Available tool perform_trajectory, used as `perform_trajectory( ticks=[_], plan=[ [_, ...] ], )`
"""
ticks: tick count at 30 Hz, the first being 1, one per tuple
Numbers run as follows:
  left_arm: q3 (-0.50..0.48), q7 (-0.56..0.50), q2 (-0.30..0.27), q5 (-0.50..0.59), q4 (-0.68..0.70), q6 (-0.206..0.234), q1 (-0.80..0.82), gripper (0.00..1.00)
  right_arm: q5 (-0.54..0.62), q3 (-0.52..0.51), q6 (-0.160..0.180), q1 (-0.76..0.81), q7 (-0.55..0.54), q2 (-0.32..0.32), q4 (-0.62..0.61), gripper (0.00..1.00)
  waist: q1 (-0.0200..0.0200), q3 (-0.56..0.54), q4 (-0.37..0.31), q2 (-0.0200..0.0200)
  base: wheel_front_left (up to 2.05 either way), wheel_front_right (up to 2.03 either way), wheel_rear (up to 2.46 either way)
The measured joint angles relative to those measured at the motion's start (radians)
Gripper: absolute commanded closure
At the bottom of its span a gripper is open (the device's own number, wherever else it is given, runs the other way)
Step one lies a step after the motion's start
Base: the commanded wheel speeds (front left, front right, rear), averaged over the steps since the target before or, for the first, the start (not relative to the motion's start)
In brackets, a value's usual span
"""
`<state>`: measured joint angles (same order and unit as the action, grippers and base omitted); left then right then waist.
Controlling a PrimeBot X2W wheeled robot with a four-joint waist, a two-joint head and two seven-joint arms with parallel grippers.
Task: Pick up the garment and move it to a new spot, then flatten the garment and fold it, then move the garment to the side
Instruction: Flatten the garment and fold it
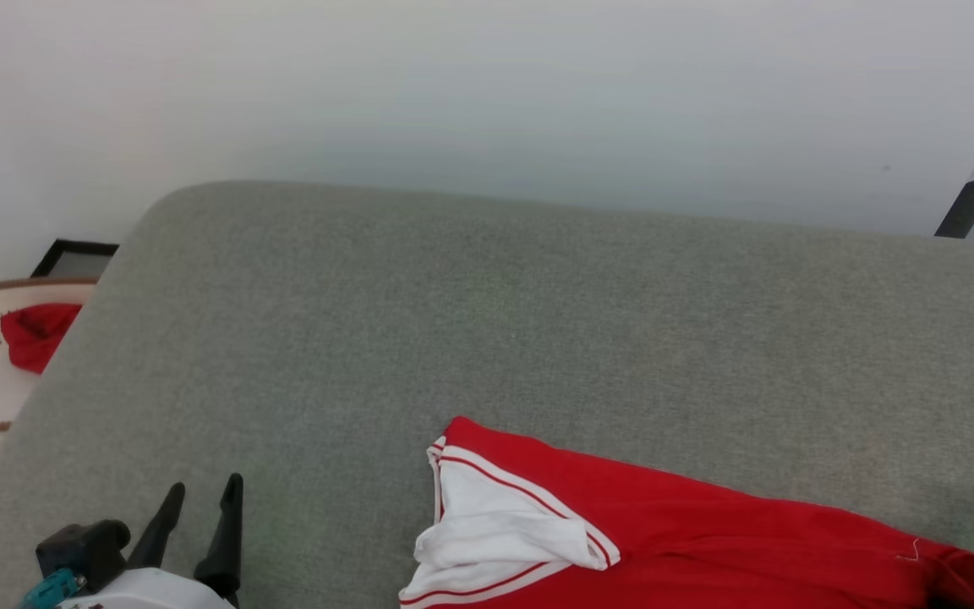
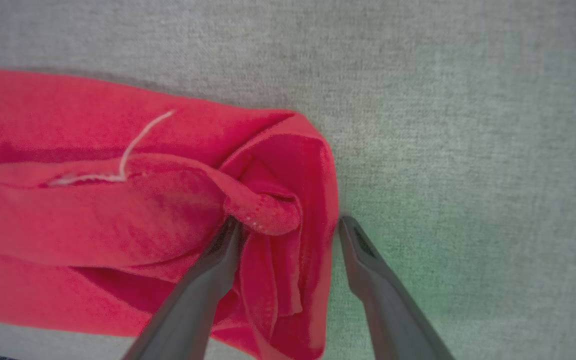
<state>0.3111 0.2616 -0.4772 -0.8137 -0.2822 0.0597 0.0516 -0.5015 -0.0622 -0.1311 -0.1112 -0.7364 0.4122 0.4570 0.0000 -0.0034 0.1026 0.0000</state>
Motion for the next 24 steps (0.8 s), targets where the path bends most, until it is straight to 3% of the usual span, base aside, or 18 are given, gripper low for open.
perform_trajectory(
  ticks=[7, 8, 9, 10, 24],
  plan=[
    [-0.058, 0.000, 0.040, 0.071, -0.011, -0.026, 0.001, 0.00, -0.014, 0.041, 0.000, -0.074, -0.023, 0.016, 0.098, 0.00, 0.0001, 0.027, 0.019, 0.0000, 0.00, 0.00, 0.00],
    [-0.071, 0.000, 0.047, 0.079, -0.010, -0.027, 0.001, 0.00, -0.021, 0.055, 0.000, -0.083, -0.032, 0.020, 0.109, 0.23, 0.0000, 0.029, 0.023, 0.0000, 0.00, 0.00, 0.00],
    [-0.085, 0.000, 0.054, 0.086, -0.010, -0.032, 0.001, 0.00, -0.028, 0.063, 0.000, -0.091, -0.038, 0.026, 0.120, 0.86, 0.0000, 0.032, 0.025, 0.0000, 0.00, 0.00, 0.00],
    [-0.095, 0.000, 0.061, 0.093, -0.011, -0.035, 0.001, 0.00, -0.033, 0.079, 0.000, -0.098, -0.043, 0.032, 0.127, 1.00, 0.0000, 0.034, 0.028, 0.0000, 0.00, 0.00, 0.00],
    [-0.209, 0.000, 0.152, 0.187, -0.039, -0.086, -0.019, 0.00, -0.170, 0.135, 0.000, -0.152, -0.115, 0.079, 0.164, 1.00, 0.0000, 0.041, 0.044, 0.0000, 0.00, 0.00, 0.00]
  ],
)
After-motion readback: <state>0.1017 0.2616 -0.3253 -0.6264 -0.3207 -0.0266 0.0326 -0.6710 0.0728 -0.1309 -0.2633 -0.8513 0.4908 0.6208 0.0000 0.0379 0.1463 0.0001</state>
